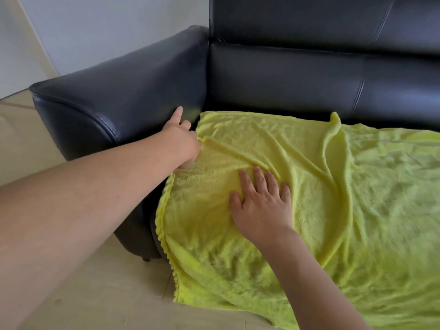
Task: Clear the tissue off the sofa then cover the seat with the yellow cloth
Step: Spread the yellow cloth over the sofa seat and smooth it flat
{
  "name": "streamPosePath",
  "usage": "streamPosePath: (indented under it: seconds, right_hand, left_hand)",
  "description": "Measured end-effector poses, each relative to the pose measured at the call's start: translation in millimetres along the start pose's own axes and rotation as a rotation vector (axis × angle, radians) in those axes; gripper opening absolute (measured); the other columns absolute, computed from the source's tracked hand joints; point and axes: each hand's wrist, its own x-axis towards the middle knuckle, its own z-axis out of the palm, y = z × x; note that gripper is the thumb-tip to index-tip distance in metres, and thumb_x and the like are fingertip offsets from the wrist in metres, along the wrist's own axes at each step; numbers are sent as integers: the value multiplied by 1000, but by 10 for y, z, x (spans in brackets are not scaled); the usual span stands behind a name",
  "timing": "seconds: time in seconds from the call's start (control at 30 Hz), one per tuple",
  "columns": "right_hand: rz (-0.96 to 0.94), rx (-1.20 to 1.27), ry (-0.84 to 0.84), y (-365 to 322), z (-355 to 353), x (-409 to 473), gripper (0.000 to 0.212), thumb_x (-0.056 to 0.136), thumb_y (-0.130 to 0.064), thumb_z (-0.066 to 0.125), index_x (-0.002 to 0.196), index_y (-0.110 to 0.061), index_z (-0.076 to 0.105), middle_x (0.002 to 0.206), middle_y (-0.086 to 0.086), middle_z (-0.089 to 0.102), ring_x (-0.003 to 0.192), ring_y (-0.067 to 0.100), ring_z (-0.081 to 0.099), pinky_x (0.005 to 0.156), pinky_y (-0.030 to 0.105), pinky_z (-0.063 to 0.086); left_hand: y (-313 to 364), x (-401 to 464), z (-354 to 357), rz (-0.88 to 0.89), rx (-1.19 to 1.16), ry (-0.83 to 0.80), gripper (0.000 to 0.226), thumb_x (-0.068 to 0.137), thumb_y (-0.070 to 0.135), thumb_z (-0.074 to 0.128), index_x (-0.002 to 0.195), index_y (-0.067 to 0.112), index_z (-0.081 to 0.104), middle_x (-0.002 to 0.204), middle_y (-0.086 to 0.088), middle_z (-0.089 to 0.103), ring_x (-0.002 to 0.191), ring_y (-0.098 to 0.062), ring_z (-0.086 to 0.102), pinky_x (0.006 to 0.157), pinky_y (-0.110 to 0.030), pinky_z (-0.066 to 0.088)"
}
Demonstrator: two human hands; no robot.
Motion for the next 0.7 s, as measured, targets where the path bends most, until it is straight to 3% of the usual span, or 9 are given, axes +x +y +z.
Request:
streamPosePath:
  seconds: [0.1, 0.2, 0.27, 0.33, 0.4, 0.47, 0.57, 0.7]
  right_hand:
    - [14, -33, 18, 8, -72, 48, 66, 96, -52, 18, 155, -26, 2, 162, 4, -2, 148, 28, -3, 118, 49, 0]
    - [8, -87, 37, 6, -128, 123, 67, 97, -55, 15, 155, -24, 2, 162, 7, -6, 148, 32, -9, 118, 51, -6]
    - [0, -92, 43, 7, -125, 188, 67, 97, -56, 13, 155, -24, 1, 162, 5, -11, 147, 29, -15, 117, 51, -11]
    - [10, -70, 22, 20, -99, 250, 67, 97, -56, 12, 155, -25, -1, 162, 3, -12, 148, 26, -15, 117, 51, -11]
    - [27, -41, -14, 40, -70, 290, 67, 97, -57, 12, 155, -26, -3, 162, 1, -11, 148, 24, -14, 118, 51, -9]
    - [32, -33, -22, 62, -57, 302, 68, 97, -58, 13, 155, -26, -4, 162, 0, -10, 148, 23, -12, 118, 50, -6]
    - [24, -31, 26, 99, -91, 323, 68, 97, -57, 16, 155, -26, -2, 163, 2, -2, 149, 25, -4, 119, 48, -1]
    - [41, -32, 98, 242, -227, 487, 67, 97, -56, 15, 155, -26, -1, 163, 4, 2, 149, 26, 0, 119, 47, -2]
  left_hand:
    - [0, -57, 5, -29, 41, 37, 100, 82, 39, 70, 157, 24, 5, 158, 1, 21, 146, -31, 11, 111, -63, -15]
    - [-45, -120, 5, -52, 33, 100, 88, 83, 34, 66, 155, 24, 18, 158, -5, 18, 144, -31, 13, 111, -61, -16]
    - [-63, -135, -33, -18, -133, 245, 60, 87, 21, 54, 145, 19, 42, 155, -9, 23, 141, -31, 21, 119, -55, -4]
    - [12, -125, -78, 17, -501, 417, 48, 90, 17, 45, 138, 9, 47, 150, -13, 32, 137, -31, 31, 119, -44, 18]
    - [185, -93, -72, 43, -875, 442, 53, 98, 25, 38, 146, 4, 33, 155, -15, 26, 143, -30, 25, 117, -39, 21]
    - [390, 7, 53, 22, -1037, 336, 66, 102, 43, 27, 155, 6, 12, 163, -13, 8, 149, -26, 9, 121, -39, 10]
    - [568, 160, 327, -41, -1076, 236, 75, 97, 61, 15, 157, 19, 0, 164, -4, -6, 151, -21, -5, 122, -39, -1]
    - [517, 256, 388, -19, -1038, 258, 75, 97, 63, 15, 157, 21, -1, 164, -3, -8, 150, -20, -7, 121, -39, -4]
